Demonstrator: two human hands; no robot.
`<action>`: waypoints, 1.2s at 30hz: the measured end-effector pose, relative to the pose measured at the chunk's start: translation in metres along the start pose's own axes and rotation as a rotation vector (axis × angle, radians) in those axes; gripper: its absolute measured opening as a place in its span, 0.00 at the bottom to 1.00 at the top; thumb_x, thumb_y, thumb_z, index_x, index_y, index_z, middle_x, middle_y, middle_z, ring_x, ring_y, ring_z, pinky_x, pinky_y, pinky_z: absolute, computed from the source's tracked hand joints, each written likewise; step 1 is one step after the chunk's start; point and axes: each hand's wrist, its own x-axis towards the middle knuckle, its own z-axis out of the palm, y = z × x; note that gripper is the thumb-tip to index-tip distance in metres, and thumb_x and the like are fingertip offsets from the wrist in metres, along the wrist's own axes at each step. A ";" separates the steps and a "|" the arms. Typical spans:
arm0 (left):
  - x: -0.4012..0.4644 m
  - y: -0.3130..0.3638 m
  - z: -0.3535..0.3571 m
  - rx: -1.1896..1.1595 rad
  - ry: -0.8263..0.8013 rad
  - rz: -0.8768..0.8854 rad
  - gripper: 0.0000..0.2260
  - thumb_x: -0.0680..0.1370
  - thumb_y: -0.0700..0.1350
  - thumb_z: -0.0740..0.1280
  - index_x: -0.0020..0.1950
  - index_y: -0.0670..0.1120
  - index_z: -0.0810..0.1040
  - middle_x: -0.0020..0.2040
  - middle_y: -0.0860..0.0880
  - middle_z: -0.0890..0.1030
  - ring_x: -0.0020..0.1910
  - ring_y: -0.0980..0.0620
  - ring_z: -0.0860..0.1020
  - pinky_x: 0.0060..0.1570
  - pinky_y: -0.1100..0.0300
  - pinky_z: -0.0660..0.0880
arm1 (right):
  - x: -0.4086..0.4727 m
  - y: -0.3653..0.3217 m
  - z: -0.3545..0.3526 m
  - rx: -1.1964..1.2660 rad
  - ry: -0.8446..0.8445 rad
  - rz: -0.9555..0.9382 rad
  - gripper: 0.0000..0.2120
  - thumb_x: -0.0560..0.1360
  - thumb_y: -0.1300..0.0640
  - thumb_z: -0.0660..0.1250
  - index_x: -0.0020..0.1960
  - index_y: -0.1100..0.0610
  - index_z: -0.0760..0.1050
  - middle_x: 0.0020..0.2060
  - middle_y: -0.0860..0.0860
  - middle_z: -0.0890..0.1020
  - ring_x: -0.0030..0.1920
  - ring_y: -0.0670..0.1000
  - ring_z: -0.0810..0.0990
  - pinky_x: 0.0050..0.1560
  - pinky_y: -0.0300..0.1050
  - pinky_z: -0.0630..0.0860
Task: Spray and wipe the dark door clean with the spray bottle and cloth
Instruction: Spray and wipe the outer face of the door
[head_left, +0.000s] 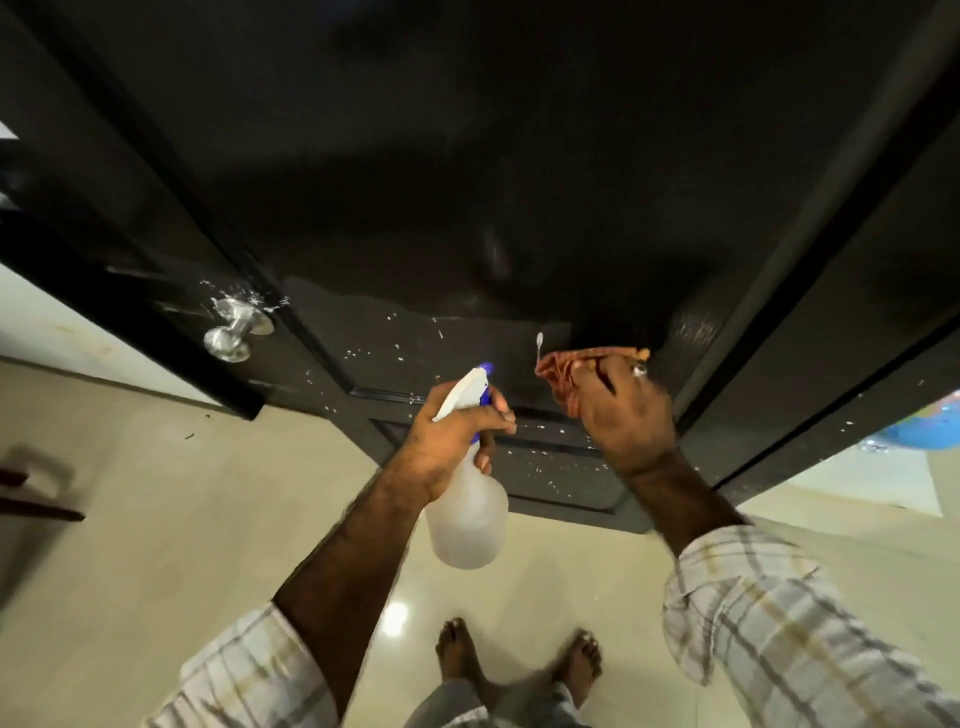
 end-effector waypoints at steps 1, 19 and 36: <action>0.002 -0.006 -0.004 0.010 -0.018 -0.003 0.09 0.73 0.35 0.75 0.51 0.34 0.81 0.45 0.37 0.85 0.26 0.45 0.73 0.31 0.54 0.75 | -0.024 -0.001 0.018 0.001 -0.175 0.023 0.17 0.73 0.58 0.80 0.59 0.55 0.80 0.50 0.58 0.81 0.37 0.61 0.81 0.32 0.52 0.81; 0.020 0.008 -0.095 0.022 -0.151 0.032 0.12 0.75 0.37 0.76 0.57 0.40 0.81 0.49 0.38 0.85 0.28 0.47 0.75 0.34 0.53 0.78 | 0.106 -0.086 -0.037 0.116 0.433 0.229 0.06 0.76 0.68 0.70 0.50 0.62 0.83 0.46 0.59 0.83 0.44 0.54 0.78 0.43 0.42 0.74; 0.036 0.033 -0.087 -0.040 -0.160 0.047 0.17 0.74 0.37 0.76 0.61 0.46 0.79 0.48 0.41 0.85 0.28 0.49 0.75 0.35 0.53 0.78 | 0.132 -0.096 -0.063 0.182 0.415 0.225 0.08 0.76 0.68 0.72 0.53 0.60 0.85 0.48 0.55 0.85 0.46 0.50 0.81 0.48 0.35 0.75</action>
